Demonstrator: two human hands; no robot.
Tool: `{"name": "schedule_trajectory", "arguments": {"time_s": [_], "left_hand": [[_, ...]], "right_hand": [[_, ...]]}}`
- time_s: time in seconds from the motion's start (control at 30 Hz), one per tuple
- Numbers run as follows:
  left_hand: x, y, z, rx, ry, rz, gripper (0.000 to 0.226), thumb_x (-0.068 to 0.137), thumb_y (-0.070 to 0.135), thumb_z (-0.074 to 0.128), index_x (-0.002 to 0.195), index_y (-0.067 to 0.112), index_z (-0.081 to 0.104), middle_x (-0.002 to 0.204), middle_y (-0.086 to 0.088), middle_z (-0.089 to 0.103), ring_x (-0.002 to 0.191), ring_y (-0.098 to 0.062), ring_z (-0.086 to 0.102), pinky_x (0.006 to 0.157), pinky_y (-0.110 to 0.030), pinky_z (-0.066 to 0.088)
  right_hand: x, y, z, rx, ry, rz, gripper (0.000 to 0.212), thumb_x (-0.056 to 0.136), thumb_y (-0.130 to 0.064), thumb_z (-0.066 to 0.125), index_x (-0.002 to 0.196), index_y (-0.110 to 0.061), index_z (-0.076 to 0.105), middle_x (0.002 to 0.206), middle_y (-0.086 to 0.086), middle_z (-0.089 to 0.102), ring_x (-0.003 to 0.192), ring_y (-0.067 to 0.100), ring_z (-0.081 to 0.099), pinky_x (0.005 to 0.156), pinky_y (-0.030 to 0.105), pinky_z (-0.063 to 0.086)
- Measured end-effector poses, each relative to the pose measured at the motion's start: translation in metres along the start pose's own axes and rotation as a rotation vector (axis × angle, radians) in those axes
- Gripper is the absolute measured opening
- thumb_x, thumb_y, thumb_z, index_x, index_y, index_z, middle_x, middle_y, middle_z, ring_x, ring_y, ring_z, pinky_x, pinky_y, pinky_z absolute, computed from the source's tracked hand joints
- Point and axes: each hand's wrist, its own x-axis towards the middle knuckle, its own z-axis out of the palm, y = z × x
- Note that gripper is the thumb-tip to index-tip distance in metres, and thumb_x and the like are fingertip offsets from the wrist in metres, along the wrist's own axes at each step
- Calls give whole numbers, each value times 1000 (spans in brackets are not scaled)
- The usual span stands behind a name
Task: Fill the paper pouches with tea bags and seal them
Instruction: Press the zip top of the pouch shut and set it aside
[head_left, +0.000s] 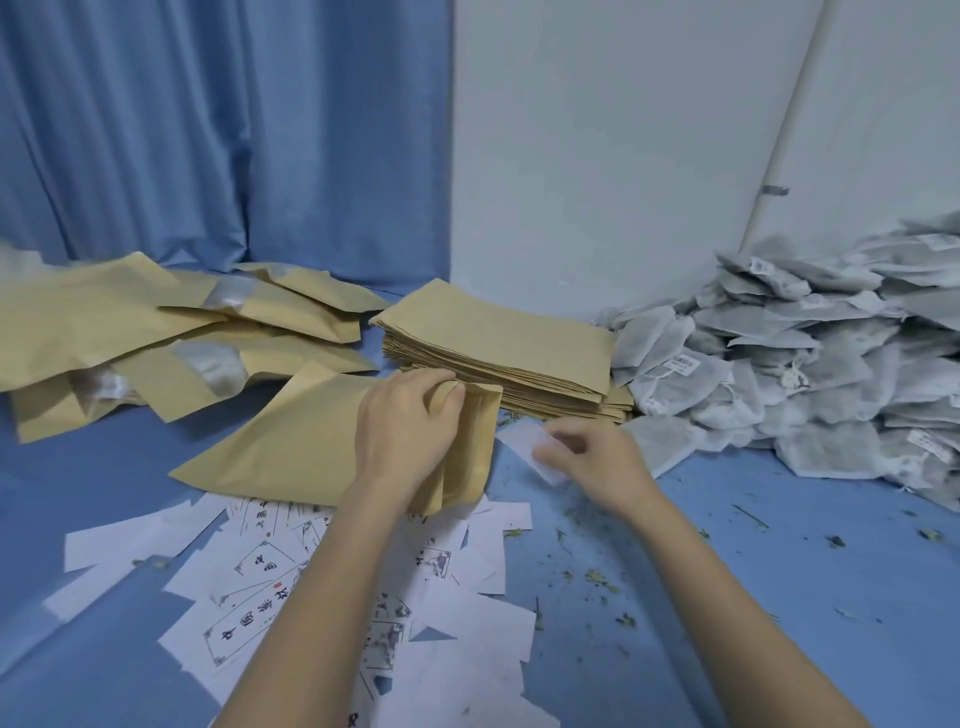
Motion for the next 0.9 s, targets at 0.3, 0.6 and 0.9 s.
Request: {"name": "schedule_trajectory", "arguments": {"time_s": [0.3, 0.6, 0.9], "left_hand": [[10, 29, -16, -135, -139, -9, 19, 88, 41, 59, 99, 34, 73, 103, 15, 71, 103, -7, 59, 80, -18, 40], [27, 62, -68, -510, -307, 104, 66, 68, 67, 65, 128, 45, 52, 125, 23, 58, 114, 10, 49, 94, -9, 35], [25, 86, -69, -537, -99, 248, 33, 81, 30, 73, 114, 31, 64, 105, 22, 67, 105, -4, 59, 90, -30, 46]], "right_hand": [[33, -77, 21, -583, -157, -431, 22, 80, -4, 54, 99, 1, 65, 97, 19, 65, 92, 33, 59, 67, 32, 41], [45, -119, -51, -330, -228, -592, 55, 70, -22, 76, 120, -12, 57, 113, 0, 55, 104, 10, 49, 91, 21, 38], [46, -144, -141, -400, -121, -347, 57, 79, -48, 63, 132, -32, 49, 124, -5, 54, 112, 11, 48, 94, 25, 37]]}}
